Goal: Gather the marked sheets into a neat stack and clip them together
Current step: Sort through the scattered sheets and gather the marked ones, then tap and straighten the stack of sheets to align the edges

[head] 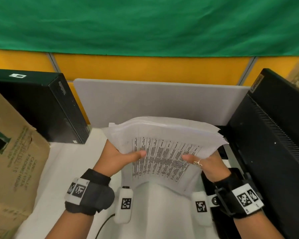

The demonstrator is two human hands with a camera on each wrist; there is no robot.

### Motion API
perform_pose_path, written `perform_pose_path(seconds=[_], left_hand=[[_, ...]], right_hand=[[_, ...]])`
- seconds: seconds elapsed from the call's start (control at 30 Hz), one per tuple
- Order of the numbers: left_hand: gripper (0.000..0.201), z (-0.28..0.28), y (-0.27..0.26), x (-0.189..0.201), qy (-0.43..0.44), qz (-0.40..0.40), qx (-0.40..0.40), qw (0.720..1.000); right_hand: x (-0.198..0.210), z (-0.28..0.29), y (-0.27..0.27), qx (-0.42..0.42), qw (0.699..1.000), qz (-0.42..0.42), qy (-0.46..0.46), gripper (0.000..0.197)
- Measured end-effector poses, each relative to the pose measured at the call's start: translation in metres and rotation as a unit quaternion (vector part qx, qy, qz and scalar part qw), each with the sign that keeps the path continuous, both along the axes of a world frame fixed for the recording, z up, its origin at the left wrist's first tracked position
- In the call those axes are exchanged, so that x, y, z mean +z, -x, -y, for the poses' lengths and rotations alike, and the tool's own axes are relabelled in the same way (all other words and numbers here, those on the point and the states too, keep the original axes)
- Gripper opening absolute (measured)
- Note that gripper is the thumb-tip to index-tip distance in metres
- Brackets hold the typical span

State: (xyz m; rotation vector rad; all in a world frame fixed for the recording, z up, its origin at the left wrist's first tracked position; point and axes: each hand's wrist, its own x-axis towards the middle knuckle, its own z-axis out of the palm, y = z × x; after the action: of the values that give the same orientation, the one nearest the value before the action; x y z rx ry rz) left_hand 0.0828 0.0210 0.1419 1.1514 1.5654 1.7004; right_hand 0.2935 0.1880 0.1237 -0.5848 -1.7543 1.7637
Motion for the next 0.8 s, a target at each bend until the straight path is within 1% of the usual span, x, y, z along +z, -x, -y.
perform_pose_path(seconds=[0.07, 0.13, 0.2, 0.23, 0.3, 0.33, 0.37, 0.43, 0.47, 0.5, 0.57, 0.63, 0.7, 0.8], left_hand=[[0.056, 0.005, 0.002, 0.001, -0.016, -0.003, -0.008, 1.0], [0.057, 0.005, 0.002, -0.007, 0.008, 0.015, 0.002, 1.0], [0.051, 0.0, -0.003, -0.017, 0.041, 0.017, 0.018, 0.999], [0.049, -0.003, -0.005, -0.021, 0.052, 0.012, 0.027, 0.998], [0.046, -0.006, -0.006, -0.022, 0.044, 0.015, 0.047, 0.998], [0.044, -0.005, -0.006, -0.021, 0.037, 0.017, 0.053, 0.998], [0.043, -0.003, -0.005, -0.023, 0.036, 0.019, 0.057, 0.998], [0.041, 0.0, -0.006, -0.032, 0.053, 0.027, 0.055, 0.997], [0.041, 0.001, -0.008, -0.039, 0.062, 0.037, 0.051, 0.996], [0.044, 0.001, -0.012, -0.045, 0.067, 0.045, 0.049, 0.996], [0.048, 0.0, -0.017, -0.052, 0.067, 0.047, 0.049, 0.995], [0.047, 0.001, -0.016, -0.053, 0.059, 0.054, 0.057, 0.995], [0.041, 0.006, -0.011, -0.059, 0.071, 0.067, 0.065, 0.993], [0.039, 0.013, -0.012, -0.079, 0.12, 0.08, 0.062, 0.988]], right_hand=[[0.009, -0.004, -0.005, 0.043, 0.999, 0.001, -0.015, 0.078], [0.003, -0.007, -0.006, 0.053, 0.998, 0.037, -0.002, 0.078], [-0.009, -0.005, 0.0, 0.021, 0.998, 0.06, 0.009, 0.074], [-0.014, -0.003, 0.004, -0.005, 0.998, 0.06, 0.009, 0.066], [-0.015, 0.0, 0.008, -0.043, 0.998, 0.045, 0.009, 0.047], [-0.016, -0.001, 0.007, -0.043, 0.998, 0.04, 0.012, 0.046], [-0.018, -0.001, 0.004, -0.031, 0.999, 0.04, 0.018, 0.05], [-0.026, 0.001, 0.001, 0.005, 0.998, 0.055, 0.03, 0.065], [-0.031, 0.004, 0.002, 0.016, 0.997, 0.064, 0.04, 0.069], [-0.036, 0.008, 0.003, 0.018, 0.996, 0.067, 0.049, 0.07], [-0.038, 0.013, 0.007, 0.009, 0.996, 0.062, 0.061, 0.06], [-0.034, 0.013, 0.006, 0.0, 0.996, 0.057, 0.064, 0.054], [-0.033, 0.01, 0.0, 0.007, 0.995, 0.062, 0.073, 0.06], [-0.043, 0.012, -0.003, -0.002, 0.992, 0.073, 0.099, 0.07]])
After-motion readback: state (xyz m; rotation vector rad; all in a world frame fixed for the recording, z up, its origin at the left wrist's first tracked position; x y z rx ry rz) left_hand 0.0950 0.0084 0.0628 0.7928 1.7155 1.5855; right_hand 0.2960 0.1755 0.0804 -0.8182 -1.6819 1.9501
